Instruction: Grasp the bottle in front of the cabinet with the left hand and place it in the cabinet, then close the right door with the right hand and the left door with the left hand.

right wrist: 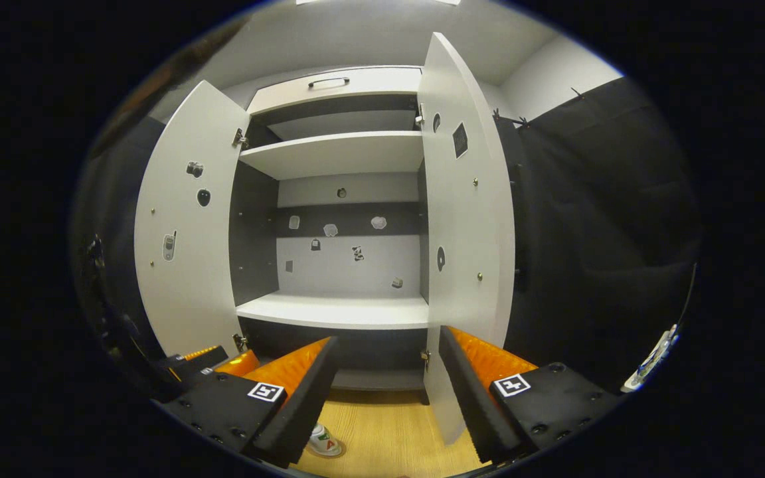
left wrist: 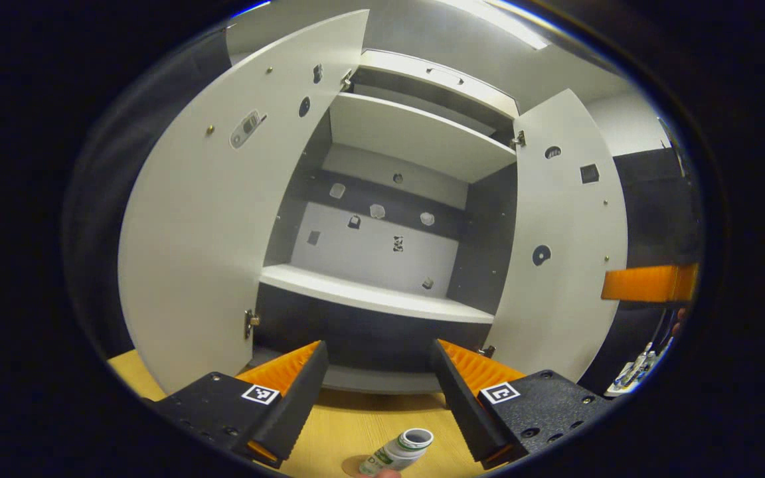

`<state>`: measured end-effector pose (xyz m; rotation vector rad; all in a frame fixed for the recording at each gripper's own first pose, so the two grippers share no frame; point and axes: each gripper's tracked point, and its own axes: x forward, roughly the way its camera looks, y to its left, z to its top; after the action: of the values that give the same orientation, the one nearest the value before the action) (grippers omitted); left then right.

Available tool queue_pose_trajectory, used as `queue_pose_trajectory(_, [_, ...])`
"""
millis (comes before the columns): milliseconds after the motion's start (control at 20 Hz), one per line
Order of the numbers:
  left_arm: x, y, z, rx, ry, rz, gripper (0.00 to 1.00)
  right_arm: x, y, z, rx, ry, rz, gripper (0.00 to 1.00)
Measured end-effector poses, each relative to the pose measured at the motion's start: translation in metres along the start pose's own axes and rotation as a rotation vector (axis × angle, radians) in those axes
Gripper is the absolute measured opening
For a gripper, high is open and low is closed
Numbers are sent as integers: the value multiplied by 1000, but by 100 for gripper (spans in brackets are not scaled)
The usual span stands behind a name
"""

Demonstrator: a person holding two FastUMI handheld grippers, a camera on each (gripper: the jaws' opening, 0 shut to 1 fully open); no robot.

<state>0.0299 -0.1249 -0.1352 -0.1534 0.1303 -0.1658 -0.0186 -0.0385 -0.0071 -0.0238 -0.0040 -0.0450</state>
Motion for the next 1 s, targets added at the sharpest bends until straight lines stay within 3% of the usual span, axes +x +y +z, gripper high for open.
queue_pose_trajectory(150, [-1, -5, -45, 66, 63, 24, 95, -4, -1, -3, -23, 8, 9, 98])
queue_pose_trajectory(400, [-16, -27, -106, 88, 140, -30, 95, -7, 21, -9, 3, -4, 105, 98])
queue_pose_trajectory(700, [-21, -34, -165, 131, 202, 11, 95, -8, 33, -10, -30, 4, 172, 99])
queue_pose_trajectory(1000, [-26, -24, -219, 179, 263, 77, 95, -12, 21, -16, -9, 25, 166, 98])
